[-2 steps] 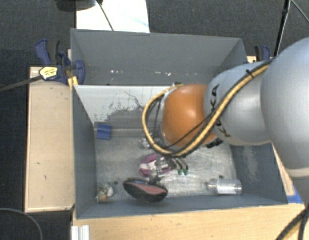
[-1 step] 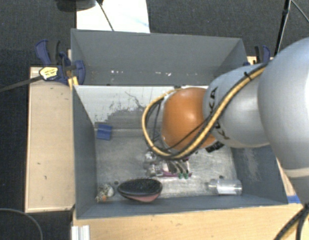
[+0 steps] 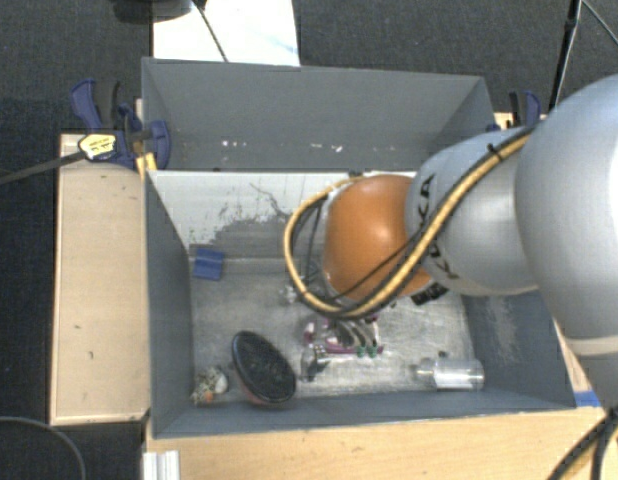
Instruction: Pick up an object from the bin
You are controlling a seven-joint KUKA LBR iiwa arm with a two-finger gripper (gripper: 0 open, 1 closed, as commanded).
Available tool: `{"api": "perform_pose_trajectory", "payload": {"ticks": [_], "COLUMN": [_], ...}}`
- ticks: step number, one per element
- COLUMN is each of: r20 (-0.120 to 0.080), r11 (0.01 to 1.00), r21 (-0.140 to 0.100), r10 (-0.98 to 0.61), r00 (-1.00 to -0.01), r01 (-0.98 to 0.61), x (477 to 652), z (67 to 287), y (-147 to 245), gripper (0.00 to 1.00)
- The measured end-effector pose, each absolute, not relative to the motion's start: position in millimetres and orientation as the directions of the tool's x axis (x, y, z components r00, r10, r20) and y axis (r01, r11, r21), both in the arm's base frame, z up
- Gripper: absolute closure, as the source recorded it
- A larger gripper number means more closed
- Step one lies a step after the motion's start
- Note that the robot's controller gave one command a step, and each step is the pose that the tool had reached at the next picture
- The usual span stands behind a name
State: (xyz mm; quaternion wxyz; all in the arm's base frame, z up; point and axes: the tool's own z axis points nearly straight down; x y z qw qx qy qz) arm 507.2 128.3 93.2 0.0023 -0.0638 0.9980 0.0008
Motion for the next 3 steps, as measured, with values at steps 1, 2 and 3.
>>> {"api": "perform_pose_trajectory", "payload": {"ticks": [1, 2, 3], "r20": [-0.001, 0.004, -0.009], "r11": [1.0, 0.999, 0.997], "r21": [0.004, 0.003, 0.002], "r10": [0.031, 0.032, 0.081], "r00": [-1.0, -0.999, -0.997], "r01": [0.031, 0.032, 0.081], "x": [547.3, 546.2, 553.0], "z": [72.6, 73.5, 208.3], "y": [56.2, 57.5, 46.5], "gripper": [0.0, 1.0, 1.0]}}
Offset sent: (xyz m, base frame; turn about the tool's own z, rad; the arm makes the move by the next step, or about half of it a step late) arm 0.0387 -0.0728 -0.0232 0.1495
